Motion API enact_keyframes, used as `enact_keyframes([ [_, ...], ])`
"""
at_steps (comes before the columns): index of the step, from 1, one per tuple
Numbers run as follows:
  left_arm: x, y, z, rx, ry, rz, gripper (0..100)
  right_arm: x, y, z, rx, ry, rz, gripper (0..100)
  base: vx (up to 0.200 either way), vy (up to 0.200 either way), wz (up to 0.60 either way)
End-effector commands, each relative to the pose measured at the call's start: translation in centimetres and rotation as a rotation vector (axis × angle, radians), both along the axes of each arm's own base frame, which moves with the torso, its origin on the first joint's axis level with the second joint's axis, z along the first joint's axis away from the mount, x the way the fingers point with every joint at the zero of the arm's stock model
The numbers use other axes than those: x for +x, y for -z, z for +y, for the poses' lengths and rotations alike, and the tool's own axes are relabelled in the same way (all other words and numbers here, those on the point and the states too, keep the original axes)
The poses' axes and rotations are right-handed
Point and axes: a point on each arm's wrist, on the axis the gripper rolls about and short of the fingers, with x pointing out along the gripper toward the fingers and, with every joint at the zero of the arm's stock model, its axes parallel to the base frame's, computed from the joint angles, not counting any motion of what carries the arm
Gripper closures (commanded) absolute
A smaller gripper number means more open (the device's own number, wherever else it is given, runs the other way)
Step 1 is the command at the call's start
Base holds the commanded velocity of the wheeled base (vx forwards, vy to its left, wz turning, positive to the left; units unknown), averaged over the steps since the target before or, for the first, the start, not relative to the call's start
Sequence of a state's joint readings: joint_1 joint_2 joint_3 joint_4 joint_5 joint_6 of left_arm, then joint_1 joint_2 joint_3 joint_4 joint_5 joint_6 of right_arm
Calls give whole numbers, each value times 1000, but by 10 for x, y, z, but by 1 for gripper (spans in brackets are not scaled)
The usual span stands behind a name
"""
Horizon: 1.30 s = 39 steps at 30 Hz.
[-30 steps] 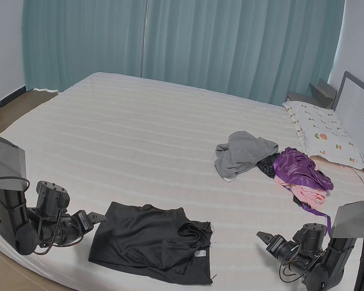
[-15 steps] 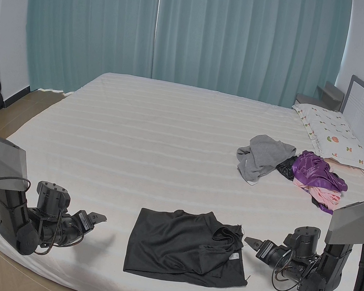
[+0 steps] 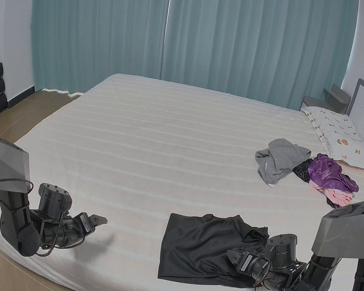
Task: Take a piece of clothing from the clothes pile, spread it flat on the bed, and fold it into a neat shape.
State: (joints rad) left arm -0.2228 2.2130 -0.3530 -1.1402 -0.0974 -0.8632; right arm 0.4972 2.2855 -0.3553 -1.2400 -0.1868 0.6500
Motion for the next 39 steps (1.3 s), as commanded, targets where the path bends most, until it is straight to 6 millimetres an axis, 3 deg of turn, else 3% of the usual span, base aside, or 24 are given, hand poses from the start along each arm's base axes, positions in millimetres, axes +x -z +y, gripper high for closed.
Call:
enact_keyframes([
  [1, 0, 3, -1, 4, 2, 8, 0, 3, 3, -1, -125, 30, -3, 0, 0, 0, 0],
  [8, -1, 4, -1, 10, 7, 11, 0, 1, 13, -10, -264, 67, 13, 0, 0, 0, 0],
  [15, 0, 4, -1, 9, 7, 9, 0, -5, 15, -50, -432, 125, 72, 0, 0, 0, 0],
  [19, 0, 4, -1, 11, 6, 11, 0, -20, -10, -70, -477, 140, 20, 0, 0, 0, 0],
  [24, 0, 5, -1, 14, 6, 13, 0, -40, -17, -89, -524, 121, 71, 0, 0, 0, 0],
  [28, 0, 5, -1, 14, 6, 13, 0, -48, -22, -89, -467, 56, 69, 0, 0, 0, 0],
  [35, 0, 5, -1, 14, 5, 13, 0, -29, -26, -82, -338, 64, 0, 0, 0, 0, 0],
  [39, 0, 5, -1, 14, 6, 13, 0, -21, -14, -71, -199, 4, 35, 0, 0, 0, 0],
])
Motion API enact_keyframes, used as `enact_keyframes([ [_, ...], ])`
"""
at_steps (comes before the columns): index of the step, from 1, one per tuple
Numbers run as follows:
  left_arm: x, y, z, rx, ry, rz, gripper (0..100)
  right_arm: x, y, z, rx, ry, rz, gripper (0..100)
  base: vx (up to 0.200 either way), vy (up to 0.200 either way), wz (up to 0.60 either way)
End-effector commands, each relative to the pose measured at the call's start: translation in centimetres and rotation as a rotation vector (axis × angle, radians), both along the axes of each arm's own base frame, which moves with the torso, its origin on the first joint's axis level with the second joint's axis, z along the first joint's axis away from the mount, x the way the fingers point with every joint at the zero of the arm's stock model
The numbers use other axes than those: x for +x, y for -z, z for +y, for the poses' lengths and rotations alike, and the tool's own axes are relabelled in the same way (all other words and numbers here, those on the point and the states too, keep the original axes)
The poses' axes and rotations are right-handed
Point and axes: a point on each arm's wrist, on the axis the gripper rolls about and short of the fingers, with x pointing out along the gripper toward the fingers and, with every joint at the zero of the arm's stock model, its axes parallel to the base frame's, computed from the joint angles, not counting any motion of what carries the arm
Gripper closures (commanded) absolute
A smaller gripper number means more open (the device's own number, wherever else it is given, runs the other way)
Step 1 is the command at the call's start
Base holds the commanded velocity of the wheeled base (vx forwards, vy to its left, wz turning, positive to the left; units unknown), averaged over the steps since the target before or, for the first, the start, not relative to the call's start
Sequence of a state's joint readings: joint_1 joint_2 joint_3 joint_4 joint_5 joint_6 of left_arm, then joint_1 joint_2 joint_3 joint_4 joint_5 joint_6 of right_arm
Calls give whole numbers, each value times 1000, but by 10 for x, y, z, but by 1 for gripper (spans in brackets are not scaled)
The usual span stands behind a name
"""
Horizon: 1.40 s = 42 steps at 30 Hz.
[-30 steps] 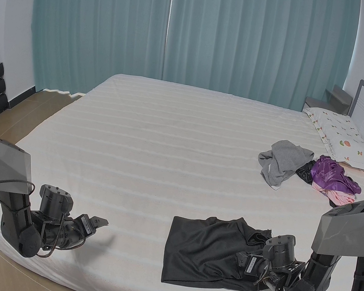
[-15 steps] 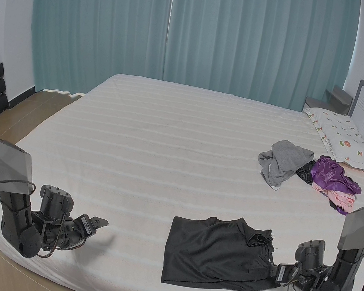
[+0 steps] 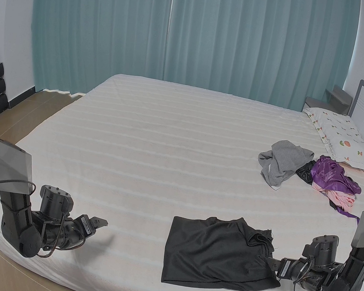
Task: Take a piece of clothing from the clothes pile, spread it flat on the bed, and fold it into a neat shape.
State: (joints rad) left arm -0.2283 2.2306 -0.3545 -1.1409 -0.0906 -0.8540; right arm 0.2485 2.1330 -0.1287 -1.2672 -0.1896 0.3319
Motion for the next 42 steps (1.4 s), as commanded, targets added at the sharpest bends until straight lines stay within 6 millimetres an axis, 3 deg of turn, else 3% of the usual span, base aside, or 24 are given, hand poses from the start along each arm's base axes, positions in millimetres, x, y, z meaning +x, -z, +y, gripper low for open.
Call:
enact_keyframes([
  [1, 0, 0, 0, 0, 0, 1, 0, 10, 16, 10, 102, -58, 47, 0, 0, 0, 0],
  [12, 0, 0, 0, 0, 0, 0, 0, 23, 37, 18, 225, -115, 39, 0, 0, 0, 0],
  [13, 0, 0, 0, 0, 0, 0, 0, 23, 37, 18, 225, -115, 39, 100, 0, 0, 0],
  [25, 0, 0, 0, 0, 0, 0, 0, 4, 24, 5, 169, -119, 57, 100, 0, 0, 0],
  [33, 0, 0, 0, 0, -2, 0, 0, -10, 26, 1, 115, -151, 105, 100, 0, 0, 0],
  [34, 1, 0, 0, -1, 0, -2, 0, -11, 27, 1, 103, -157, 114, 0, 0, 0, 0],
  [42, 1, 0, 0, 0, -1, -2, 0, -5, 14, 1, 100, -150, 32, 0, 0, 0, 0],
])
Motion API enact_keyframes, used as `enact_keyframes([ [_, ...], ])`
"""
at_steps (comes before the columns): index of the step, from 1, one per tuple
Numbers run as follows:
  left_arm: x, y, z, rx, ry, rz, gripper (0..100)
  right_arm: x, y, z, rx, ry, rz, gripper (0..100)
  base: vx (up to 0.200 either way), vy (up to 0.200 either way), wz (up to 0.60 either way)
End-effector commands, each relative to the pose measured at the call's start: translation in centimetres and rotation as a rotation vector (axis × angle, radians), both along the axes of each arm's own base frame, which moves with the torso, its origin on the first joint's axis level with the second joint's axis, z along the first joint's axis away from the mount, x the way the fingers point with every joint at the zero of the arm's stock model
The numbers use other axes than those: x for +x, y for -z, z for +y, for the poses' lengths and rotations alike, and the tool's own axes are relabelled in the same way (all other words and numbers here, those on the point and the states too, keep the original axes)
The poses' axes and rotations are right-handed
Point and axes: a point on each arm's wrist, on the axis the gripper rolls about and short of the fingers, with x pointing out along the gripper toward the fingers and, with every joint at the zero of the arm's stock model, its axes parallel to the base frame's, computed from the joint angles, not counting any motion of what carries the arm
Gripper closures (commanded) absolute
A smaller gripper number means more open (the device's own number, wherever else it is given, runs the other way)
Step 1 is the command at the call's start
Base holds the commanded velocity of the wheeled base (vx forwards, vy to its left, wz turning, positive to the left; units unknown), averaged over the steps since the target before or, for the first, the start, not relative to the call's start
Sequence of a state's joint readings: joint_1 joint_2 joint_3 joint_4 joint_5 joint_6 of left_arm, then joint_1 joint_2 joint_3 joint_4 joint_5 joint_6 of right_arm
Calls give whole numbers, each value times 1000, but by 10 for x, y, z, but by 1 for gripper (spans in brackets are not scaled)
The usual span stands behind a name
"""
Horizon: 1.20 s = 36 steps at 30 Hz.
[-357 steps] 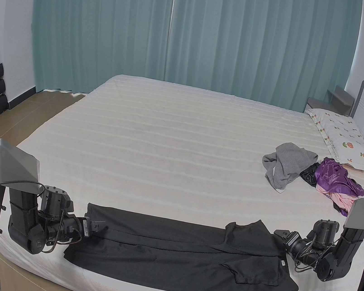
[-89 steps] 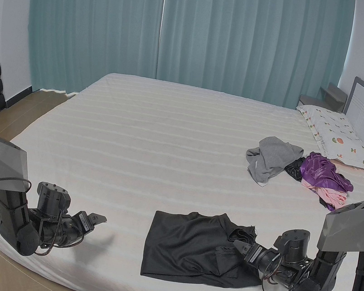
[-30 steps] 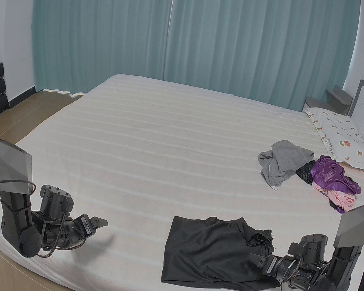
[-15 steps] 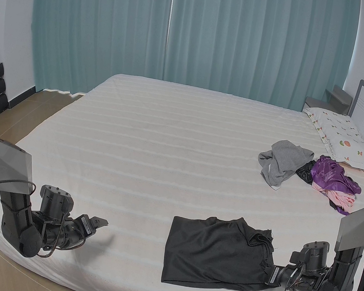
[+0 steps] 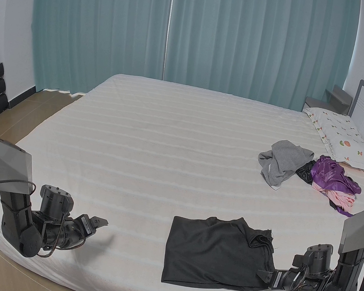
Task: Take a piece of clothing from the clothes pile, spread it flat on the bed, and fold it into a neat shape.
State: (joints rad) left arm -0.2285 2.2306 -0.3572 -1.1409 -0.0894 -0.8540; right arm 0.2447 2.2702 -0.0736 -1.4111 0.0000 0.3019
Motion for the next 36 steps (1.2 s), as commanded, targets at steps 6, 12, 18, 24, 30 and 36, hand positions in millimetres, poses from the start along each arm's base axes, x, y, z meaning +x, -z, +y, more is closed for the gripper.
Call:
enact_keyframes([
  [6, 0, 0, 0, -1, -2, 0, 0, 23, -20, 5, 68, 27, -141, 0, 0, 0, 0],
  [12, 0, 1, 0, 0, -1, 2, 0, 45, -32, 31, 204, 18, -221, 0, 0, 0, 0],
  [18, 1, 3, -1, 16, -16, -1, 0, 49, -17, 60, 262, -25, -171, 0, 0, 0, 0],
  [24, 0, 6, -1, 16, -20, -27, 0, 64, 1, 69, 311, -47, -115, 0, 0, 0, 0],
  [30, 0, 7, -2, 16, -20, -34, 0, 95, 17, 63, 331, 7, -145, 0, 0, 0, 0],
  [36, 0, 7, -2, 16, -20, -34, 0, 122, 9, 30, 323, 125, -192, 0, 0, 0, 0],
])
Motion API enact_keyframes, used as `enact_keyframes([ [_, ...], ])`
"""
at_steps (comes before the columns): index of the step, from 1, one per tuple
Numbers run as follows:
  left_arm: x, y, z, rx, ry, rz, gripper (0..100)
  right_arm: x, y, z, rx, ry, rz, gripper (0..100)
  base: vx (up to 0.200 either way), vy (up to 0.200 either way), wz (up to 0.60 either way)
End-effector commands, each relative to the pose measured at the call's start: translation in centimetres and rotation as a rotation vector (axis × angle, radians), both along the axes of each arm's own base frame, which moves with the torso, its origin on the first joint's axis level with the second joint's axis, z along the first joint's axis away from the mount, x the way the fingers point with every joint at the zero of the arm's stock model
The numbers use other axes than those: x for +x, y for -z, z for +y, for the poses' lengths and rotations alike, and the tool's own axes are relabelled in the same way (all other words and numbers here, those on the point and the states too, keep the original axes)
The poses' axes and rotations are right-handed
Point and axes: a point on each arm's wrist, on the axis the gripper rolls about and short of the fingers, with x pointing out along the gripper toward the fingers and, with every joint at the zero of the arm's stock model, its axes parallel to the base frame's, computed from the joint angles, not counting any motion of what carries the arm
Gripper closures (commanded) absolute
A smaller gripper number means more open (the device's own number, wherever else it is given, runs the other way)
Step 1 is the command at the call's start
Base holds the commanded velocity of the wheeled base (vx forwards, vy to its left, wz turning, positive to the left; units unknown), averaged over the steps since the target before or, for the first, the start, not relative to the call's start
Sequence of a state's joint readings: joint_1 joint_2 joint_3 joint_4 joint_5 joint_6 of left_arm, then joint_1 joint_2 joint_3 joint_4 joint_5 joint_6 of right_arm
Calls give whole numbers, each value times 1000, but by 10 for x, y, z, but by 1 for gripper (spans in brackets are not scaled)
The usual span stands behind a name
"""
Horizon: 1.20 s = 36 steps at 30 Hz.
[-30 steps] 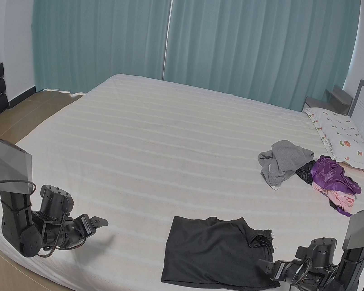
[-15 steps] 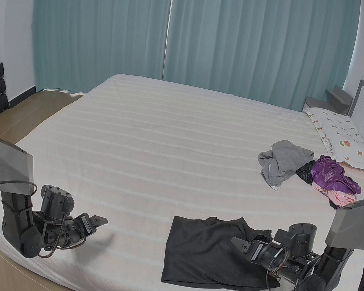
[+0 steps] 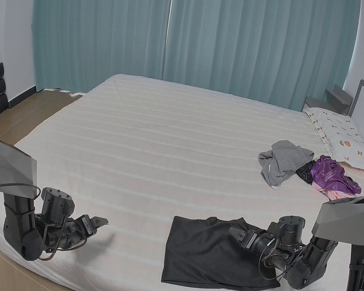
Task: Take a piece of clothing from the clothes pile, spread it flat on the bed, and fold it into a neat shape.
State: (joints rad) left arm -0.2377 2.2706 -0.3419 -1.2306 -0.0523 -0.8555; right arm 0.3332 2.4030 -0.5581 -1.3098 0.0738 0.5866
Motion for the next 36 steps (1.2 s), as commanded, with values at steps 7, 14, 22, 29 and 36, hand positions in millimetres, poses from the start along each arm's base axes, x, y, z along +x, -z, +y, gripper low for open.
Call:
enact_keyframes([
  [7, -1, 1, 0, 2, 0, 7, 0, 48, -8, -73, 11, 240, -70, 0, 0, 0, 0],
  [14, -2, 2, 0, 3, 2, 9, 0, 44, -18, -79, 30, 238, -84, 0, 0, 0, 0],
  [22, -1, 2, 0, 3, 2, 9, 0, 42, -22, -75, 124, 121, -61, 0, 0, 0, 0],
  [29, -1, 2, -1, 3, 4, 9, 0, 45, -13, -65, 136, 69, -36, 0, 0, 0, 0],
  [36, -2, 2, -1, 5, 4, 8, 0, 43, -2, -63, 127, 69, -9, 0, 0, 0, 0],
])
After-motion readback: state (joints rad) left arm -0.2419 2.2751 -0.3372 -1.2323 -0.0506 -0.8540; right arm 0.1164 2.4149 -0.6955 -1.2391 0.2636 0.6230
